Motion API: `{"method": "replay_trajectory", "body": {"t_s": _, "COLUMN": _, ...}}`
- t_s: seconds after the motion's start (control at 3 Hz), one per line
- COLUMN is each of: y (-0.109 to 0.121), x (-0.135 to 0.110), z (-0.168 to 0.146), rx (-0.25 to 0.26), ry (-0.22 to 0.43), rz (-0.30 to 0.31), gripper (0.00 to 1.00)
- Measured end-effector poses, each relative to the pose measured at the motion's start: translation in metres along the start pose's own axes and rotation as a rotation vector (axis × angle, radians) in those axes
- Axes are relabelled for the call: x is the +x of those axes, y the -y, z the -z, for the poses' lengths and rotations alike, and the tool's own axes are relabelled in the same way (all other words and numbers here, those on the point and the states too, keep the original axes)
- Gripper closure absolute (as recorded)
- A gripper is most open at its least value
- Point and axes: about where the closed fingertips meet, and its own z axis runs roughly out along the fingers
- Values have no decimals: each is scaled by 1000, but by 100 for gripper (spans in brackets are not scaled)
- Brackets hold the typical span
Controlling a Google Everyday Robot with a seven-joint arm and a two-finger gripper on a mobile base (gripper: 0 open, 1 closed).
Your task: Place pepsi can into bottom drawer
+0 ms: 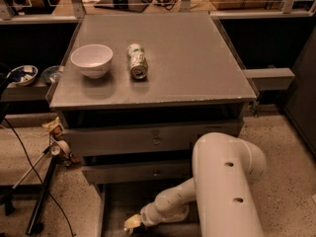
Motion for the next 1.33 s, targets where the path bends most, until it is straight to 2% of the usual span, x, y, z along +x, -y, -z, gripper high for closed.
{"method": "replay_trajectory", "body": {"t_s": 0.33, "y": 32, "x": -9, "z": 8, "rx": 88, "ry": 33, "rz": -63, "gripper": 100}}
{"method": "replay_trajectory", "body": {"t_s": 0.67, "y": 32, "x": -9, "z": 8, "rx": 88, "ry": 33, "rz": -63, "gripper": 100}}
{"method": "replay_trajectory", "body": {"t_s": 1.33, "y": 50, "x": 8, "z": -13, "rx": 158, "ry": -24, "rz": -90, "gripper": 100}}
